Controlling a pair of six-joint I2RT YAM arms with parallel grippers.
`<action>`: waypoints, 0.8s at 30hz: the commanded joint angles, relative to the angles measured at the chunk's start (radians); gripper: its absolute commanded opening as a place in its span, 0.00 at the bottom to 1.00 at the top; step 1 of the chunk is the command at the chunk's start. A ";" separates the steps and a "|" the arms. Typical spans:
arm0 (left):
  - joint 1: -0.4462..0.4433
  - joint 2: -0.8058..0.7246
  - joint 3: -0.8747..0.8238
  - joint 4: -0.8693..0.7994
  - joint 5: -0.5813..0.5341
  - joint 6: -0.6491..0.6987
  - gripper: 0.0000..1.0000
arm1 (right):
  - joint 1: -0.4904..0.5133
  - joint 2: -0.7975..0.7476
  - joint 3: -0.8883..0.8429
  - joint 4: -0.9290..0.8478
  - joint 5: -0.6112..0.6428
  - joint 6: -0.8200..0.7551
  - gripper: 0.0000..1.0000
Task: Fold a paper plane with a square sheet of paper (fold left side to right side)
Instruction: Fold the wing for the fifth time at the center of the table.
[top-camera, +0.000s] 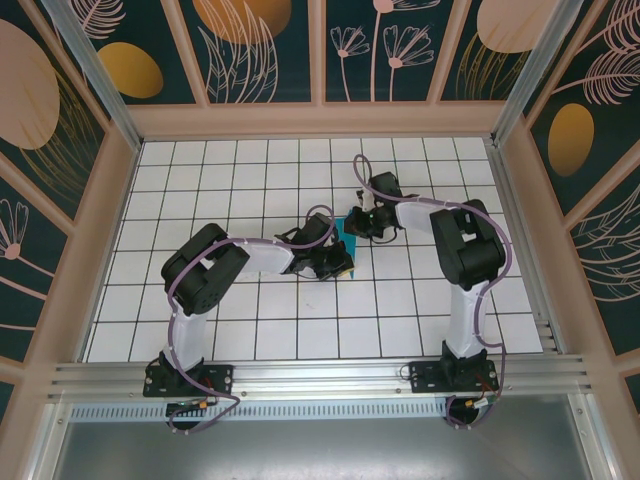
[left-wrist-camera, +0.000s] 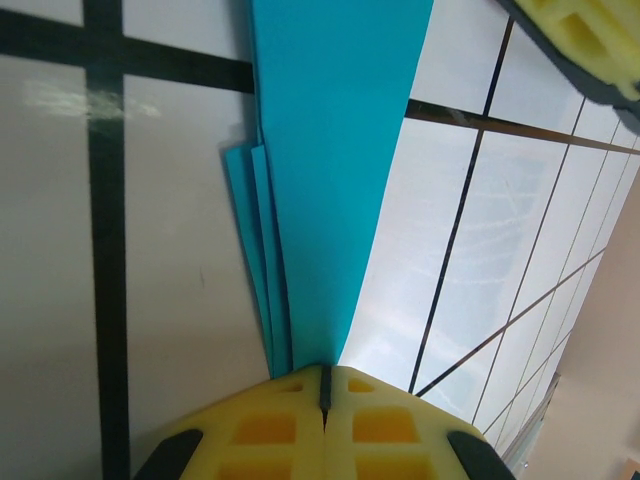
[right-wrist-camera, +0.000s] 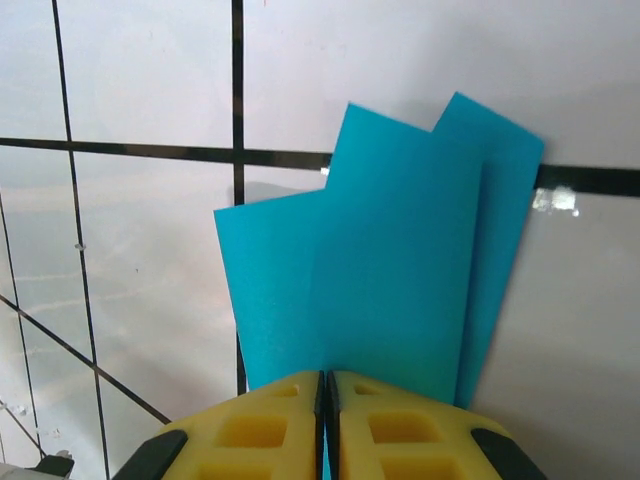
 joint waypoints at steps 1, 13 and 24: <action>-0.006 0.104 -0.062 -0.231 -0.082 0.021 0.00 | -0.043 0.055 0.053 0.061 0.101 -0.033 0.14; -0.006 0.104 -0.068 -0.224 -0.081 0.020 0.00 | -0.075 0.134 0.169 0.021 0.095 -0.053 0.14; -0.007 0.100 -0.071 -0.221 -0.081 0.020 0.00 | -0.101 0.208 0.278 -0.021 0.097 -0.069 0.15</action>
